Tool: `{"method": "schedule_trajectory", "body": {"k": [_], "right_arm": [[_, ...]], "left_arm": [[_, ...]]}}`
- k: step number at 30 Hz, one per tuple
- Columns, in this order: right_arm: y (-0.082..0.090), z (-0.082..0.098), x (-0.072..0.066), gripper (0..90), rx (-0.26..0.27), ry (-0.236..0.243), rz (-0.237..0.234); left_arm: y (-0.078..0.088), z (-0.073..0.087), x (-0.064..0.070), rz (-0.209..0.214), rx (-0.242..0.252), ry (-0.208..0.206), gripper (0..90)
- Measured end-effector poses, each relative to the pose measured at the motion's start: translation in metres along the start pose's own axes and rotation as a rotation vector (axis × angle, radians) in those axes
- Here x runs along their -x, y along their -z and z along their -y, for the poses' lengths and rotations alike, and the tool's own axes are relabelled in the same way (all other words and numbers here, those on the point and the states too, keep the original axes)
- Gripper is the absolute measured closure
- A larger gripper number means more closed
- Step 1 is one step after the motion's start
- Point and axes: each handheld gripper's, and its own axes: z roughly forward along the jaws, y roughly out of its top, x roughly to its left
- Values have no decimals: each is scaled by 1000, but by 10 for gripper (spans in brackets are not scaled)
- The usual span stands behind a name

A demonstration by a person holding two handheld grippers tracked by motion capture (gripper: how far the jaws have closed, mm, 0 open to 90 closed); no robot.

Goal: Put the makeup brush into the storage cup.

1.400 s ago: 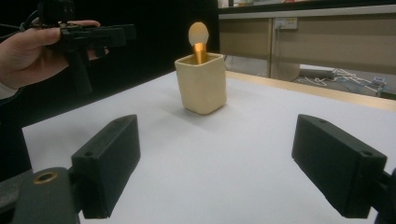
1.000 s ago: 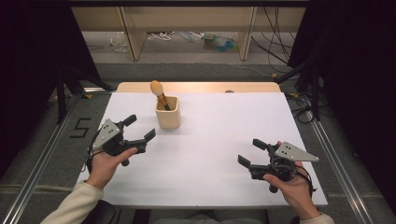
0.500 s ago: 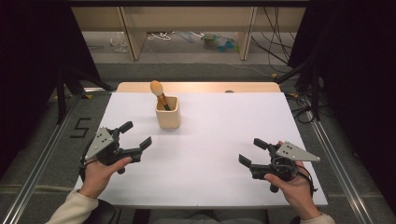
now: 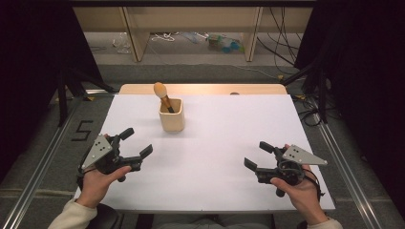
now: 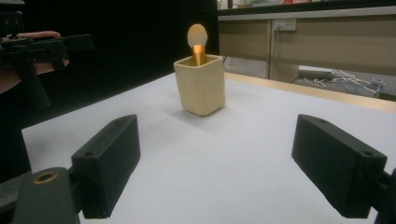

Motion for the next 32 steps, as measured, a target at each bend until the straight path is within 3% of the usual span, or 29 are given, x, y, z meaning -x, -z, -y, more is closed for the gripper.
{"method": "schedule_trajectory", "body": {"k": [11,32], "right_arm": [[0,0,0,164,1,-1,7],[-1,1,0,164,7,-6,-5]], "left_arm": [[10,2,3,25,-9,3,77],[9,4,4,29,-22,-23,77]]}}
